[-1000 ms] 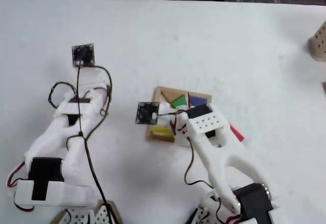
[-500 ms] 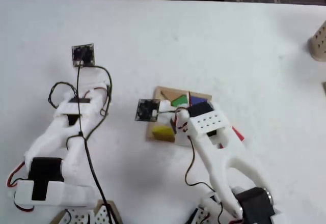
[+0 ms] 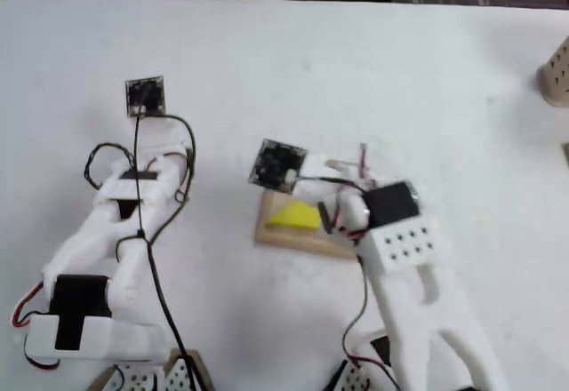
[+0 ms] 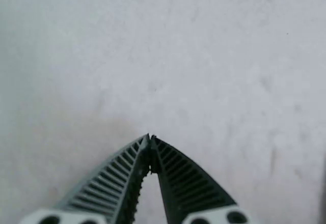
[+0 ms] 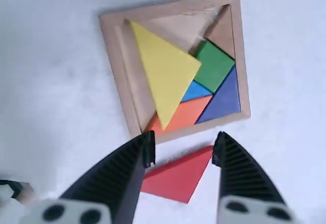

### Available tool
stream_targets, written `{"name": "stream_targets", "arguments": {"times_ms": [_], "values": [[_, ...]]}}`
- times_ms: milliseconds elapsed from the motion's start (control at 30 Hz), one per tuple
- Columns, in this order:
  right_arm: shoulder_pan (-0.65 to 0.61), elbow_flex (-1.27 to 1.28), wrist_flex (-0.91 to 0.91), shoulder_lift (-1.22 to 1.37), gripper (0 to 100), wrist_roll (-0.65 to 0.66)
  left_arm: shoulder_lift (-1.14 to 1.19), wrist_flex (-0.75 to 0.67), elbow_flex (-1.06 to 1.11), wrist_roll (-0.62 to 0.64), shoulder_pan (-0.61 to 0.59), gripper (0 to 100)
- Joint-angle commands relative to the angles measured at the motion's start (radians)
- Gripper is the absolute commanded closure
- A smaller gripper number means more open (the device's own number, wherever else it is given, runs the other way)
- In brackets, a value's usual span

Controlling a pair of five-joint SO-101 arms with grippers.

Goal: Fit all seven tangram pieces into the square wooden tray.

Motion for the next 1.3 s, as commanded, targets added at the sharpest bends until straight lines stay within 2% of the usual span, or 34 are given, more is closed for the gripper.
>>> {"name": "stream_targets", "arguments": {"times_ms": [0,100,200,233,300,467,533,633,700,1067,1267], "values": [[0.117,0.000,0.048,-0.111,82.2,-0.152,-0.053,-0.023,-0.005,-0.009,-0.012,98],[0.213,0.097,0.036,-0.185,85.8,-0.284,-0.054,-0.023,-0.005,-0.009,-0.010,98],[0.280,0.212,0.001,-0.265,97.7,-0.405,-0.054,-0.023,-0.005,-0.009,-0.005,98],[0.298,0.245,-0.018,-0.282,98.9,-0.430,-0.054,-0.023,-0.005,-0.009,-0.005,98],[0.317,0.324,-0.056,-0.317,95.5,-0.407,-0.054,-0.023,-0.005,-0.009,-0.005,98],[0.298,0.549,-0.254,-0.364,98.2,-0.368,-0.054,-0.015,-0.005,-0.009,-0.004,98],[0.346,0.621,-0.372,-0.389,98.1,-0.370,-0.054,-0.015,-0.005,-0.009,0.007,98],[0.449,0.713,-0.529,-0.441,98.1,-0.453,-0.062,-0.014,-0.005,-0.005,0.021,98],[0.484,0.740,-0.575,-0.470,98.1,-0.480,-0.064,0.005,-0.015,-0.003,0.065,98],[0.578,0.744,-0.601,-0.493,98.1,-0.505,-0.105,0.448,-0.362,0.002,0.387,98],[0.585,0.746,-0.622,-0.493,98.1,-0.543,0.031,0.575,-0.618,0.150,0.532,98]]}}
